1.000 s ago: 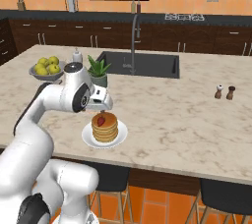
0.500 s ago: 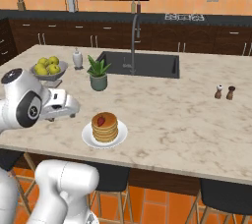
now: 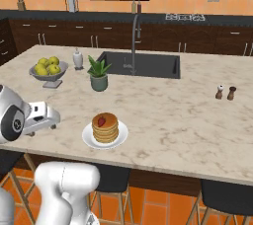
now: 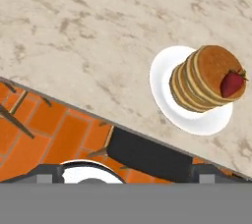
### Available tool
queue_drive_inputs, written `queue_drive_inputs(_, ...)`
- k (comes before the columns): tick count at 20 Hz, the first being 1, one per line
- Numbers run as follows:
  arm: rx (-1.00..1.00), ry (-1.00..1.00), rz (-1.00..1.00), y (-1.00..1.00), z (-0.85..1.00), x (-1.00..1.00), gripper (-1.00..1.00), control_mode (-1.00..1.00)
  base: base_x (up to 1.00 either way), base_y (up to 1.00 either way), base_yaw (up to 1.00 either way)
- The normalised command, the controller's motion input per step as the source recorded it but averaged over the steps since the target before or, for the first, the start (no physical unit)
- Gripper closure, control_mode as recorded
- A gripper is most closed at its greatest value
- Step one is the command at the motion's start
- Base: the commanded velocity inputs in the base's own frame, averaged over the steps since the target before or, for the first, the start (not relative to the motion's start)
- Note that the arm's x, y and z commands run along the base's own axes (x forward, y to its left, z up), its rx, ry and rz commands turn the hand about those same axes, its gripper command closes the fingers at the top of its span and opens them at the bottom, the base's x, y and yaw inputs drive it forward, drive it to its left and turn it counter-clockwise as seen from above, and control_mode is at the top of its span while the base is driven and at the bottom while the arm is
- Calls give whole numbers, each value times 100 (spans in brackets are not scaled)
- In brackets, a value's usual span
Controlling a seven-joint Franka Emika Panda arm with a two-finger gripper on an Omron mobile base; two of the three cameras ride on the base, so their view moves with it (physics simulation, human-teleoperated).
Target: Take the strawberry from the fridge and place it on top of the pancake, located on the dining counter.
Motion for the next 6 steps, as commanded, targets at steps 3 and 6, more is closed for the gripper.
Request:
queue_drive_inputs(3,-5,22,7,38,0,4,-100,-100,0,0,0)
queue_drive_inputs(6,-4,17,-6,27,0,42,-100,-100,0,0,0)
